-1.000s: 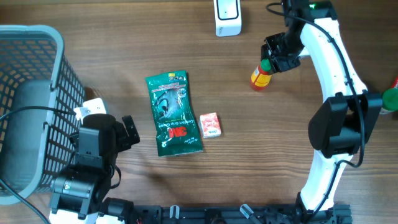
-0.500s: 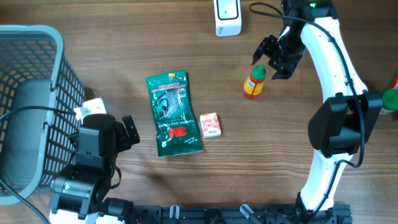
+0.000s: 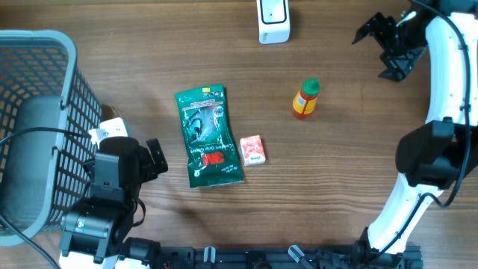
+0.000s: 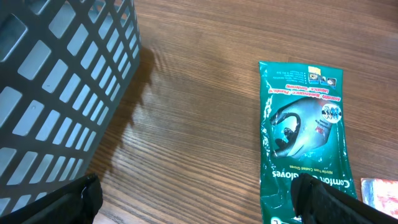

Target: Scan the item barcode

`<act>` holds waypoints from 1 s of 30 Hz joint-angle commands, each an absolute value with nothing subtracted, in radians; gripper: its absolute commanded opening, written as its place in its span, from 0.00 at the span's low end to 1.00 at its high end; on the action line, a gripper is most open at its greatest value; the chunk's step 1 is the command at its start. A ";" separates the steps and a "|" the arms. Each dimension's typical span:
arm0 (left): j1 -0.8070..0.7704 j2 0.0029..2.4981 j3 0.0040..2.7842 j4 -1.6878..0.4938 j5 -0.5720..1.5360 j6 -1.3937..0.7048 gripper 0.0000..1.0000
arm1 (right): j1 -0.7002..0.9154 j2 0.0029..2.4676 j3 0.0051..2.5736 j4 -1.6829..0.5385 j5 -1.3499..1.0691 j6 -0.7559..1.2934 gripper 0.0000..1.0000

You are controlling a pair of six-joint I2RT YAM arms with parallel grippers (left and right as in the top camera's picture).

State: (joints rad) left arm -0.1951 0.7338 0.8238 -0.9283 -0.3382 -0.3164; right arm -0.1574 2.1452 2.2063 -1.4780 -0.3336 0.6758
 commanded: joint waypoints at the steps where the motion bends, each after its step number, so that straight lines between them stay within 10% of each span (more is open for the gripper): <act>1: -0.190 0.728 0.824 -0.926 -0.329 -0.325 1.00 | -0.189 2.233 2.139 -1.490 -0.541 0.706 1.00; 30: -0.190 0.728 0.824 -0.926 -0.329 -0.325 1.00 | 0.022 2.484 1.867 -1.451 -0.892 0.628 1.00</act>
State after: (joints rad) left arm -0.1951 0.7338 0.8238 -0.9279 -0.3382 -0.3164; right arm 0.0204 2.4687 1.9091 -1.4612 -0.8249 0.6388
